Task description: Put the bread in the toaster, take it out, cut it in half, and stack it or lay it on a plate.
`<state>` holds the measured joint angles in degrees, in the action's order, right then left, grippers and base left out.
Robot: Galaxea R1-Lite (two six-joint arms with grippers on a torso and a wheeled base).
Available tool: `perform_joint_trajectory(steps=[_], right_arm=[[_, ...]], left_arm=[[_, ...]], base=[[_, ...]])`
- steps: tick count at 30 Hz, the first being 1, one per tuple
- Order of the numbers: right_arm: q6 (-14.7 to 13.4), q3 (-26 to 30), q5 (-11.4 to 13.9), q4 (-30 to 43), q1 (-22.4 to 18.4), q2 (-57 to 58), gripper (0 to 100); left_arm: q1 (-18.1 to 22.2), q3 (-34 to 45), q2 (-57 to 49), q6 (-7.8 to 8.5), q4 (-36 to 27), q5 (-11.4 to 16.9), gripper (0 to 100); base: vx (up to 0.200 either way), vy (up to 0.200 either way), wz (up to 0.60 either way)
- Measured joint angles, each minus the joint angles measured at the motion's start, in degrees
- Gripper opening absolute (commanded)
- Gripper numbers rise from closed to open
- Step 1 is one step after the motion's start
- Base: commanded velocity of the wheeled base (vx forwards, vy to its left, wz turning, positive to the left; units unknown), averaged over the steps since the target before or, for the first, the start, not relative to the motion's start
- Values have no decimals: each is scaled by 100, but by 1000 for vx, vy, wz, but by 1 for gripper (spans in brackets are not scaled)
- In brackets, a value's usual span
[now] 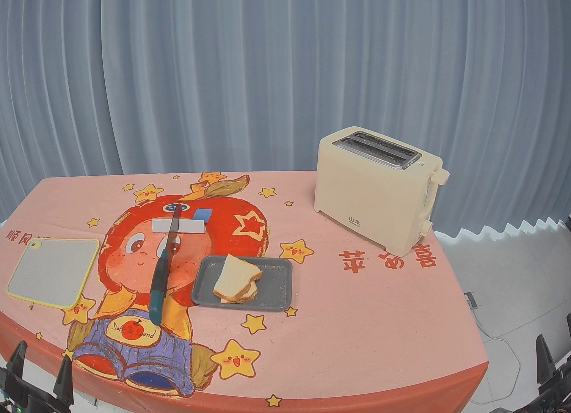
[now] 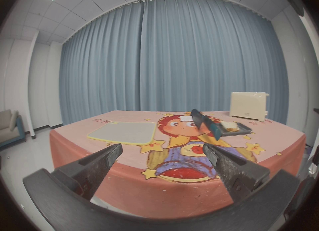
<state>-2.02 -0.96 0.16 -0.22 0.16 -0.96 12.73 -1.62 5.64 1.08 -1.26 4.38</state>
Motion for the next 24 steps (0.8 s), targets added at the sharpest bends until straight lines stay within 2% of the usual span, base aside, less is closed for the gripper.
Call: perform_joint_trajectory(steps=[2,4,15,20,24], right_arm=[[0,0,0,-2,0,0,100],[2,0,-2,-2,0,0,100],[0,-5,0,-2,0,0,100],[0,-5,-2,0,0,0,100],[0,-5,0,-2,0,0,100]], left_arm=[[2,28,2,61,-2,-227,100],[2,44,2,66,6,-334,100],[-66,61,13,48,13,-283,100],[-297,61,24,48,13,-282,100],[-669,61,33,46,13,-282,100]], base=[[0,0,0],[0,0,0],[0,0,0],[0,0,0],[0,0,0]])
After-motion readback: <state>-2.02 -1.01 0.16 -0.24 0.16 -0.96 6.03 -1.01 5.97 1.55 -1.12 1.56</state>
